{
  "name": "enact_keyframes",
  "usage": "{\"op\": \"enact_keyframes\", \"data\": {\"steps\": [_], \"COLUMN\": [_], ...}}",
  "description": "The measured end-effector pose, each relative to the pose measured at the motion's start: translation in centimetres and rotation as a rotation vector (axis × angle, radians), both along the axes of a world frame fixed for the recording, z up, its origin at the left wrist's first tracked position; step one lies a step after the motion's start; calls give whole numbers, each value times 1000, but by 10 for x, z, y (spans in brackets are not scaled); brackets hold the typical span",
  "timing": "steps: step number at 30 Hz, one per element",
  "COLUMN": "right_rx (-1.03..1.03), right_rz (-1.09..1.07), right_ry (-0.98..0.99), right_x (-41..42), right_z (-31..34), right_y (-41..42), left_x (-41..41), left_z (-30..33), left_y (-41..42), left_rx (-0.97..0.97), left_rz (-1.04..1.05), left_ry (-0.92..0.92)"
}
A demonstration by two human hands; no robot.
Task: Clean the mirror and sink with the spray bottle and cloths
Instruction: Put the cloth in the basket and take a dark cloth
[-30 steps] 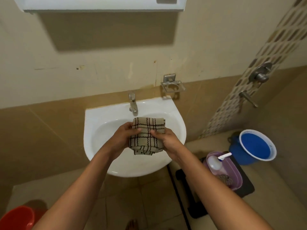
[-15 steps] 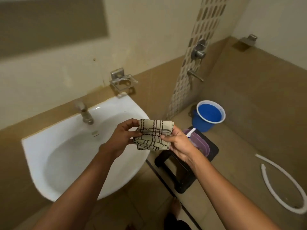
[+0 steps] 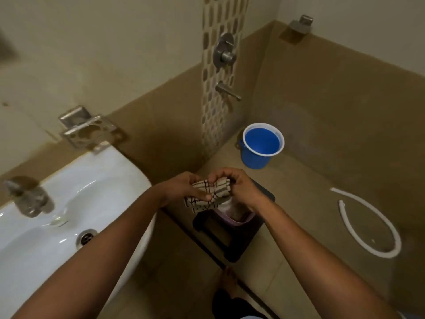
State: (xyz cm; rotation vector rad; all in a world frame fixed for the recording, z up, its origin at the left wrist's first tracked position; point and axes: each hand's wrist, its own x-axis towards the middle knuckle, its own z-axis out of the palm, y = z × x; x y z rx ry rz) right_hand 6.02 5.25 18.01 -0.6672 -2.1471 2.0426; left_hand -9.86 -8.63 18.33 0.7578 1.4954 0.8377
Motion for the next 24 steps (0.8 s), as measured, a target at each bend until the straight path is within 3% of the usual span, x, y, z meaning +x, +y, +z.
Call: {"op": "enact_keyframes", "data": {"steps": [4, 5, 8, 12, 15, 17, 20, 24], "right_rx": [-542, -576, -312, -41, 104, 93, 35, -223], "right_rz": [-64, -56, 54, 78, 228, 295, 215, 42], "right_ry": [-33, -86, -263, -315, -360, -383, -442, -523], "right_x": [22, 28, 37, 37, 36, 31, 28, 28], "right_z": [-16, -24, -42, -69, -87, -97, -121, -154], "right_y": [58, 69, 90, 113, 124, 127, 132, 142], "left_x": [17, 22, 37, 49, 56, 55, 53, 50], "left_z": [-16, -24, -49, -80, -95, -109, -130, -163], "left_y": [44, 54, 75, 91, 104, 113, 123, 130], "left_rx": [22, 16, 5, -43, -65, -62, -72, -114], "left_rz": [92, 115, 160, 111, 40, 54, 43, 15], "left_ry": [14, 29, 9, -27, 28, 46, 32, 60]}}
